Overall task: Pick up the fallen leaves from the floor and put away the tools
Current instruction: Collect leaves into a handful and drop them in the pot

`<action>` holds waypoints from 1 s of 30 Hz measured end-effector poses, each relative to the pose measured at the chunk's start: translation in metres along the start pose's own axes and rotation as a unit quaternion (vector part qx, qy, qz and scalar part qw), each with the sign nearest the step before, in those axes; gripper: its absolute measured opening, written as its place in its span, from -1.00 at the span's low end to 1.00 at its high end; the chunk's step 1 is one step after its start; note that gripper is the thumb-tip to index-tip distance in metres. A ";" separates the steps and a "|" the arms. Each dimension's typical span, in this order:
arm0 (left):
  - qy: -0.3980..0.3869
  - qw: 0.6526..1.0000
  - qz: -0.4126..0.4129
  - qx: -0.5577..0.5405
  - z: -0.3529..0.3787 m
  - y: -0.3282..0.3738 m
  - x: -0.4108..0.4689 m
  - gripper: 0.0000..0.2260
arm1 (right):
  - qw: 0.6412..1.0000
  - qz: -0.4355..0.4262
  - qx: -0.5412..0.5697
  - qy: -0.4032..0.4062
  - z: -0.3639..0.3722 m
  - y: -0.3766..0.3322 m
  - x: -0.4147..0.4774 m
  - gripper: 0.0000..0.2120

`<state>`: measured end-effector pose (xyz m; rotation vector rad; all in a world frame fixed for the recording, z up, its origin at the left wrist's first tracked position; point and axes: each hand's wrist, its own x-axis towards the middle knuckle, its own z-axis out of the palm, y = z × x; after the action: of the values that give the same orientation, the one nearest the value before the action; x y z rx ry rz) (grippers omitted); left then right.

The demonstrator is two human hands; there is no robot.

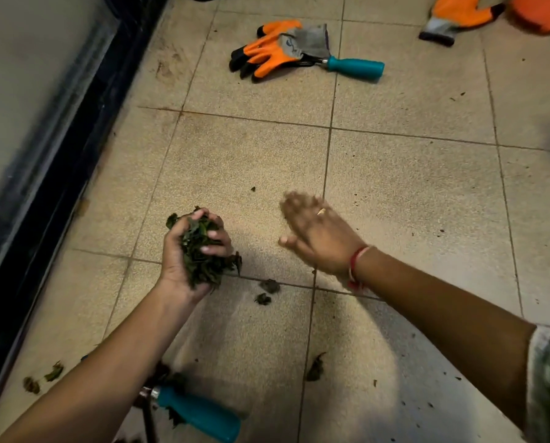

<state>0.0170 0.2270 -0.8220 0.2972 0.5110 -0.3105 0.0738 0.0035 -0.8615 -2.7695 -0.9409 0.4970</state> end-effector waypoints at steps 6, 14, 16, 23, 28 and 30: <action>0.015 0.999 0.022 -0.020 -0.003 -0.002 -0.002 -0.93 | 0.995 -0.073 0.062 0.008 -0.014 -0.029 0.015 -0.38; -0.022 0.997 -0.005 -0.073 -0.011 0.011 0.002 -0.92 | 0.990 -0.138 0.024 -0.022 -0.007 -0.036 0.040 -0.34; -0.029 0.996 -0.014 -0.083 -0.015 0.012 0.001 -0.97 | 0.974 -0.223 0.030 -0.033 0.009 -0.052 0.004 -0.37; -0.003 1.000 0.002 -0.031 -0.009 0.005 -0.007 -0.82 | 0.930 -0.359 0.037 -0.064 0.050 -0.047 -0.105 -0.42; -0.033 0.999 -0.012 -0.027 0.000 -0.003 -0.015 -0.72 | 0.967 -0.253 0.006 -0.015 0.041 -0.032 -0.150 -0.19; -0.035 0.998 -0.028 -0.048 -0.001 -0.011 -0.018 -0.72 | 0.968 -0.242 -0.060 -0.031 0.046 -0.034 -0.151 -0.24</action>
<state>-0.0020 0.2213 -0.8158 0.1775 0.4634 -0.3478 -0.0744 -0.0597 -0.8568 -2.4947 -1.6463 0.4537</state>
